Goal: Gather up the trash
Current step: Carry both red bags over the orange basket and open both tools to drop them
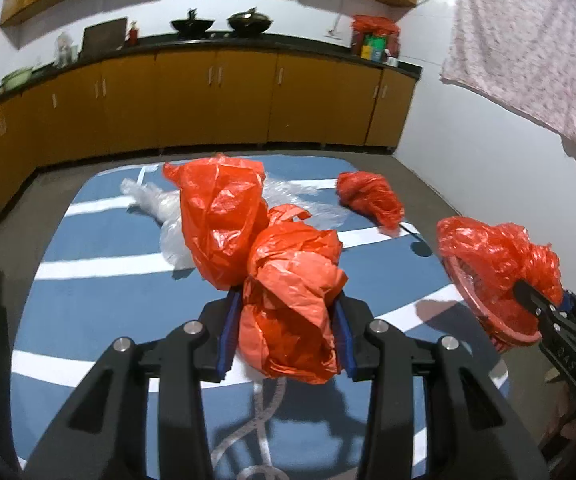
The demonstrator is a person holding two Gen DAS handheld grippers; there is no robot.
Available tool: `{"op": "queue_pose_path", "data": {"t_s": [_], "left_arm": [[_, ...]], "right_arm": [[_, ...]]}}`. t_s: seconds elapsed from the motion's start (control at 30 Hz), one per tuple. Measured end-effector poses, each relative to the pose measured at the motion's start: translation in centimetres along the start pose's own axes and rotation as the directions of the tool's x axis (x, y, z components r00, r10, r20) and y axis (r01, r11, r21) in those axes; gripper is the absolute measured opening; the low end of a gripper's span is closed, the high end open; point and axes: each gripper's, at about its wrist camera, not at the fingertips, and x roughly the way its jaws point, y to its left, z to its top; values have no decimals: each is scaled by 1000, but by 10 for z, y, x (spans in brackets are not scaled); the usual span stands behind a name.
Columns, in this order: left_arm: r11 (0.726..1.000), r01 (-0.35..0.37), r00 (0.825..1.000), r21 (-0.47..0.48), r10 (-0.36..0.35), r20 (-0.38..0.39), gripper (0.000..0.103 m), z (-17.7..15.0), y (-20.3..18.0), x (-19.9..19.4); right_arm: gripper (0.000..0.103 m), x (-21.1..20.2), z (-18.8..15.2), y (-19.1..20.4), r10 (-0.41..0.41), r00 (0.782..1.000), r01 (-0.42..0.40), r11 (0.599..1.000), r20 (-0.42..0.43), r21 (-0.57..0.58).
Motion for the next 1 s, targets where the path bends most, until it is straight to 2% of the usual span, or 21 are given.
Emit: {"op": "queue_pose_path", "data": {"t_s": [0.2,0.43,1.0], "left_arm": [[995,12,999,96,-15,28,40,2,-29,-14],[987,49,998,154,-54,30,40,5,-54,-19],[972,136,991,193,-135,-20,40,0,-83,-10]], "right_arm": [[45,-10,-2,-9,-35,999,35,999,25,21],[45,-15,-4,-20,-61,998,59,997,29,51],[45,-21,-14,-45,-139,990,136,982,21,130]]}}
